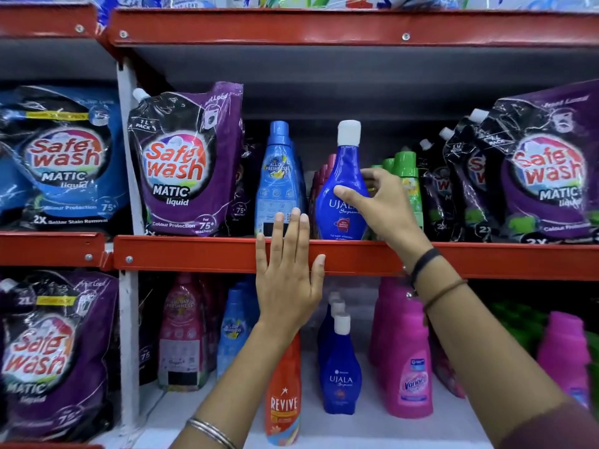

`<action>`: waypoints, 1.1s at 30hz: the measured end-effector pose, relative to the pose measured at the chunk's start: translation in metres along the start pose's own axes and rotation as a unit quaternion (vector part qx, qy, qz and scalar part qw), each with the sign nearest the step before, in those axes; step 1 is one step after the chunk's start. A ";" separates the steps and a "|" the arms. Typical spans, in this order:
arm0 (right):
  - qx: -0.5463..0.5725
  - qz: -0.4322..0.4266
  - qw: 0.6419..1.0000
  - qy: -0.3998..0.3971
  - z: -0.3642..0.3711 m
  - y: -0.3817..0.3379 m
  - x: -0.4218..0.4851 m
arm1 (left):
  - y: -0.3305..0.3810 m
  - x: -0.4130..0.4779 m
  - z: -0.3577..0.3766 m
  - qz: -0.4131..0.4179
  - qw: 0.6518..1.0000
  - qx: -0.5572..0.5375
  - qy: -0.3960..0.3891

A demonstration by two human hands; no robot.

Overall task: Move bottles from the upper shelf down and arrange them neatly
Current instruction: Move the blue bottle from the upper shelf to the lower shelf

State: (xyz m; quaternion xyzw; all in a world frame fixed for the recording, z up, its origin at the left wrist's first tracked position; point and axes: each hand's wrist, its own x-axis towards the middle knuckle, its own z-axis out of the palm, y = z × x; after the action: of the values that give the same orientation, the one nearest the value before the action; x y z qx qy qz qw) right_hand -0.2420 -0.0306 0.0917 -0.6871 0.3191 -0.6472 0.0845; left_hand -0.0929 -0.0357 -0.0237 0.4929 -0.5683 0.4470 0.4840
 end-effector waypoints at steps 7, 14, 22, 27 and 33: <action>0.061 -0.060 0.988 0.129 -0.018 -0.019 -0.019 | 0.000 0.000 0.001 -0.001 1.000 -0.006 0.002; 0.120 -0.047 0.989 0.072 -0.045 -0.027 -0.039 | -0.001 -0.001 0.001 -0.001 1.000 -0.007 -0.005; 0.163 0.014 0.986 -0.003 -0.041 0.019 -0.110 | 0.000 -0.001 0.001 0.001 1.000 -0.012 -0.010; 0.168 0.052 0.984 -0.041 -0.025 0.059 -0.158 | -0.002 -0.002 0.000 0.008 1.000 -0.012 -0.005; 0.118 0.122 0.982 -0.078 -0.002 0.117 -0.193 | -0.004 -0.002 0.001 0.016 1.000 -0.013 0.006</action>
State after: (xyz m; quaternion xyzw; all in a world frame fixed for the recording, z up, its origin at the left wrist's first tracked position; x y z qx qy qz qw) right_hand -0.2742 -0.0162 -0.1315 -0.6767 0.3139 -0.6096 0.2682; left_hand -0.0892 -0.0368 -0.0256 0.4747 -0.5787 0.4503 0.4869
